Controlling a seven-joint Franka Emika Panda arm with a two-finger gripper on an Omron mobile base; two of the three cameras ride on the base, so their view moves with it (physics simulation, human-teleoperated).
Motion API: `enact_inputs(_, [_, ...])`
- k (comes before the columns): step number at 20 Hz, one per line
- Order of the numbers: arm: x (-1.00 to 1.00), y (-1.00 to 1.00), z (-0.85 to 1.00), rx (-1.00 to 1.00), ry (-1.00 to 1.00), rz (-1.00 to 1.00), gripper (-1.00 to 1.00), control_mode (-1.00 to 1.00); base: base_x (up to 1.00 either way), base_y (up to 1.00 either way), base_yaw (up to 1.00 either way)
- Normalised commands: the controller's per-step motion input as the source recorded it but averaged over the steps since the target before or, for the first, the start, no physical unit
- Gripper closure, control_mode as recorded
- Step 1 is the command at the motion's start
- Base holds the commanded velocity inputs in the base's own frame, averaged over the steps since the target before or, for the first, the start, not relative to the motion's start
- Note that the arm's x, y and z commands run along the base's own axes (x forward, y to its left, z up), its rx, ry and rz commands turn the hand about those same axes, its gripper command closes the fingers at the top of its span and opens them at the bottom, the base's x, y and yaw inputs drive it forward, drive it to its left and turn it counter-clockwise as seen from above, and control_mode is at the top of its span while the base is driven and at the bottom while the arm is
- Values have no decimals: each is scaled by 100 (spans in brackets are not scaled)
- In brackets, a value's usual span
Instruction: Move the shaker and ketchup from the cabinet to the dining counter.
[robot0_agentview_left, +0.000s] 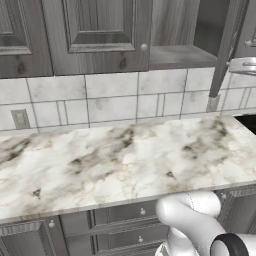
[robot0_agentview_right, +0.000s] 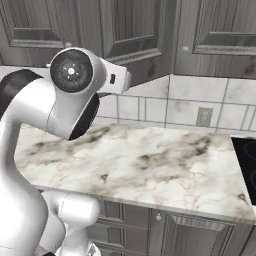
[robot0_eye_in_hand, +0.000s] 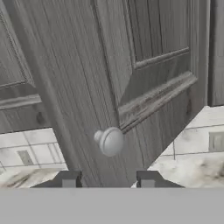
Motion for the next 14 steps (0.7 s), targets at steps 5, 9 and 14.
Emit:
enact_inputs(5, [-67, 100, -11, -92, -15, -8, -100, -100, 0, 0, 0])
enact_inputs(9, [7, 100, -27, -93, 5, -14, -100, -100, 0, 0, 0])
enact_inputs(14, [85, 57, -1, -62, 30, -19, -100, -100, 0, 0, 0])
